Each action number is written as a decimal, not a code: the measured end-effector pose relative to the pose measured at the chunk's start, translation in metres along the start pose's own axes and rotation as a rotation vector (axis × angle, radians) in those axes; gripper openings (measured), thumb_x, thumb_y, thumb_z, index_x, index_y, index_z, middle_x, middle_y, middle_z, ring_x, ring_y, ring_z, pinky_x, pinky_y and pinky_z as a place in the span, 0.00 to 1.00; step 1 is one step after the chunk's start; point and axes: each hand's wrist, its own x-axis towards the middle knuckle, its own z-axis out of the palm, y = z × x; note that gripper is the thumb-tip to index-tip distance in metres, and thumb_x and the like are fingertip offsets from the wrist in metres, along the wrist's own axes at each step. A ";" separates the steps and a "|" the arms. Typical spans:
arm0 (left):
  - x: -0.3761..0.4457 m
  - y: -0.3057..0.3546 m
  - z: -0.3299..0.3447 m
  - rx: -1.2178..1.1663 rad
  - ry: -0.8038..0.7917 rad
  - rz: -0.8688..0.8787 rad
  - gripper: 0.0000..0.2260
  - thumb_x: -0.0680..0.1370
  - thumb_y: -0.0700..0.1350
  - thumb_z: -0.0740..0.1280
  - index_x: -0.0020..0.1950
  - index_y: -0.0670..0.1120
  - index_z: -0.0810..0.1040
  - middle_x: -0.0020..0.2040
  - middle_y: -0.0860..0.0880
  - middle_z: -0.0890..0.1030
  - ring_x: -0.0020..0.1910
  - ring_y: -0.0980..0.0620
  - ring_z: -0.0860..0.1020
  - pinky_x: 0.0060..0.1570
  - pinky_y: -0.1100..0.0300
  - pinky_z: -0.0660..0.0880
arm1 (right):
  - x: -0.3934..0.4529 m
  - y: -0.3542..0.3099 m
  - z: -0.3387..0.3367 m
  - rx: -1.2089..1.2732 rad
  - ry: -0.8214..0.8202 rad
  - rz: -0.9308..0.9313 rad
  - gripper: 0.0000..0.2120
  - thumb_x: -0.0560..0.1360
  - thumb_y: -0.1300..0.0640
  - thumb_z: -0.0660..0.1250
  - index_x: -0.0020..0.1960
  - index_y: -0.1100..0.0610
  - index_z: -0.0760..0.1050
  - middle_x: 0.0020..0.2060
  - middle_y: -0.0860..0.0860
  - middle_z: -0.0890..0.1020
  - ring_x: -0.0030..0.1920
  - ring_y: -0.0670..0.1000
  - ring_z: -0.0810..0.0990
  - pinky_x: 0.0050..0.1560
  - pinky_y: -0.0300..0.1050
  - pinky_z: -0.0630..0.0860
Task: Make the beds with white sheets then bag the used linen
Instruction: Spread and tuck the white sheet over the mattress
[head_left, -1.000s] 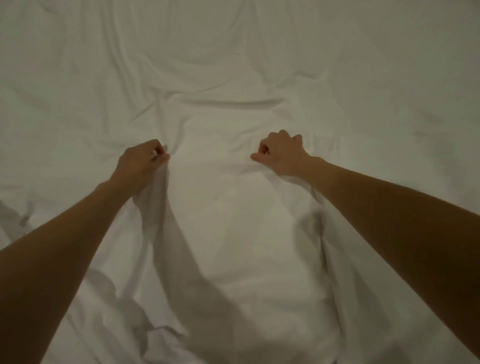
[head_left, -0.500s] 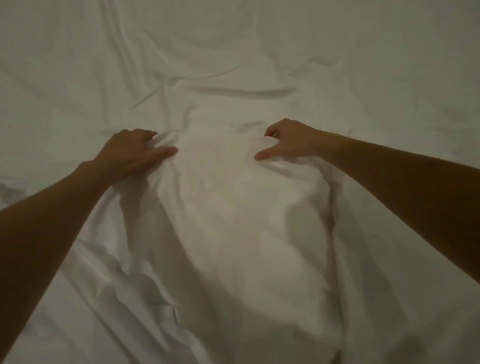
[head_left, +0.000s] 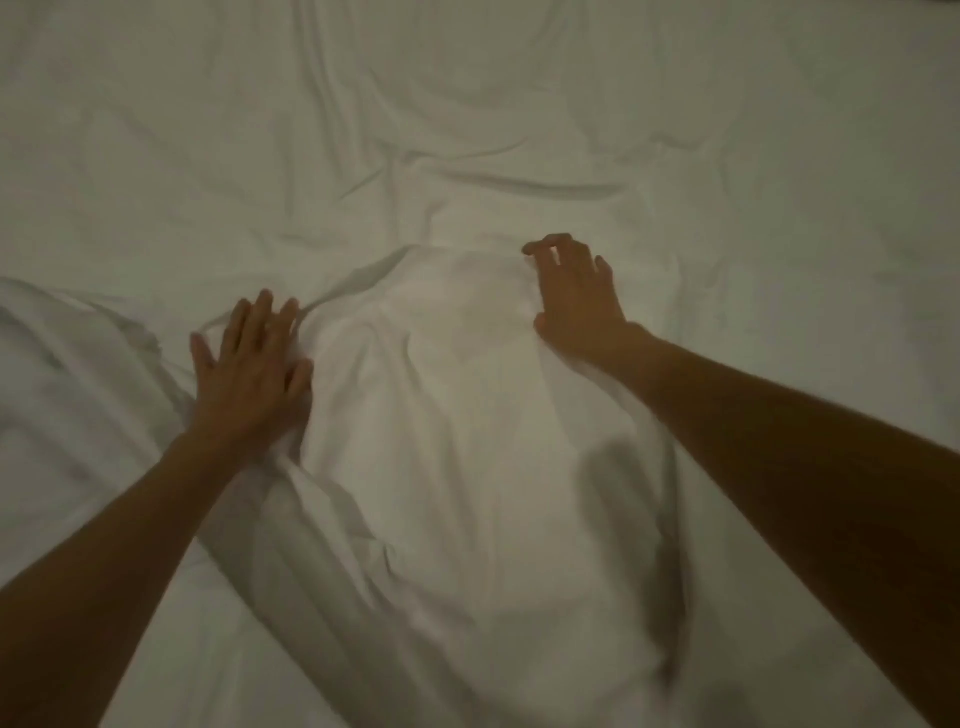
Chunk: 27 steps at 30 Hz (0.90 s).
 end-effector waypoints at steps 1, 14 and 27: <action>-0.016 -0.006 0.000 0.009 -0.024 -0.019 0.32 0.75 0.55 0.53 0.77 0.46 0.60 0.78 0.43 0.57 0.77 0.43 0.55 0.69 0.32 0.51 | -0.008 -0.014 0.003 0.023 -0.040 -0.027 0.33 0.71 0.58 0.59 0.75 0.55 0.58 0.74 0.55 0.60 0.74 0.54 0.57 0.71 0.53 0.53; -0.139 -0.026 -0.032 -0.512 0.191 -0.584 0.30 0.72 0.44 0.74 0.70 0.38 0.68 0.68 0.36 0.68 0.69 0.37 0.64 0.68 0.50 0.58 | -0.147 -0.220 0.023 0.396 -0.651 -0.195 0.35 0.76 0.40 0.63 0.75 0.59 0.59 0.71 0.56 0.67 0.69 0.58 0.68 0.67 0.51 0.65; -0.201 -0.040 -0.042 -1.027 0.154 -0.923 0.23 0.74 0.44 0.72 0.67 0.38 0.73 0.63 0.40 0.77 0.61 0.41 0.76 0.57 0.56 0.72 | -0.204 -0.262 0.024 0.111 -0.616 -0.521 0.14 0.79 0.56 0.61 0.35 0.56 0.70 0.35 0.49 0.73 0.44 0.55 0.73 0.43 0.43 0.62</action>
